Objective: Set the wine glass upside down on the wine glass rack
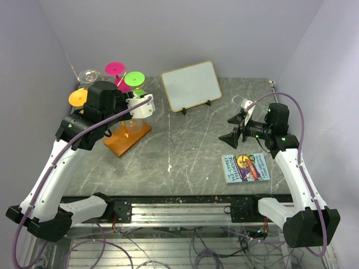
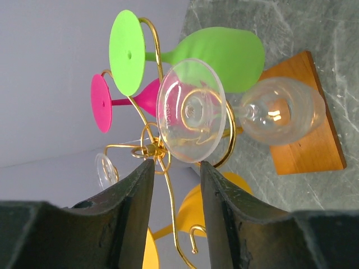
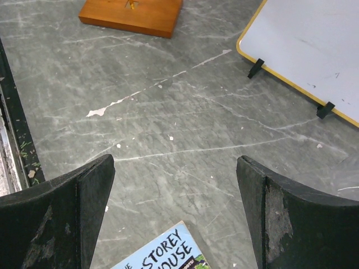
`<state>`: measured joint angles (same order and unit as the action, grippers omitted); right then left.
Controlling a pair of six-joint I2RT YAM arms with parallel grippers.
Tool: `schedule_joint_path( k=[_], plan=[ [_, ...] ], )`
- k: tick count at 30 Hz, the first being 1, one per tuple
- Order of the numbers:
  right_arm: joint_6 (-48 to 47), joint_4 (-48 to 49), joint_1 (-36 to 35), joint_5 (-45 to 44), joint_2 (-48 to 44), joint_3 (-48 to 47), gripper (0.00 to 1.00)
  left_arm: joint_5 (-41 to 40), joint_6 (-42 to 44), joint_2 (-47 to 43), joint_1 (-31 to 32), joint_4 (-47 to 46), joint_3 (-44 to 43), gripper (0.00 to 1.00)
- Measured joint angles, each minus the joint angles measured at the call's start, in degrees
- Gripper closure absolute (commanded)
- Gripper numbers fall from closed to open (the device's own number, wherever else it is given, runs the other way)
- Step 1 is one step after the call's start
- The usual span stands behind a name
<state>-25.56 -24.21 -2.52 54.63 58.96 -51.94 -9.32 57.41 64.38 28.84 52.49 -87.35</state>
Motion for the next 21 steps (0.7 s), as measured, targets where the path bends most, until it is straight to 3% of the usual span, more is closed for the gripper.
schedule_joint_path(
  k=[11,16,21],
  plan=[
    [0.2,0.2,1.4,0.0,0.0,0.0,0.1,-0.8,-0.7,-1.7,0.0,4.9,-1.3,0.43],
    [1.9,0.7,3.2,-2.3,-0.8,0.0,0.11,0.9,-3.1,-4.4,-0.1,5.2,-2.8,0.01],
    [5.7,2.9,5.5,-10.4,-3.5,-0.7,0.11,6.3,-11.7,-8.5,-1.4,1.9,-2.5,0.01]
  ],
)
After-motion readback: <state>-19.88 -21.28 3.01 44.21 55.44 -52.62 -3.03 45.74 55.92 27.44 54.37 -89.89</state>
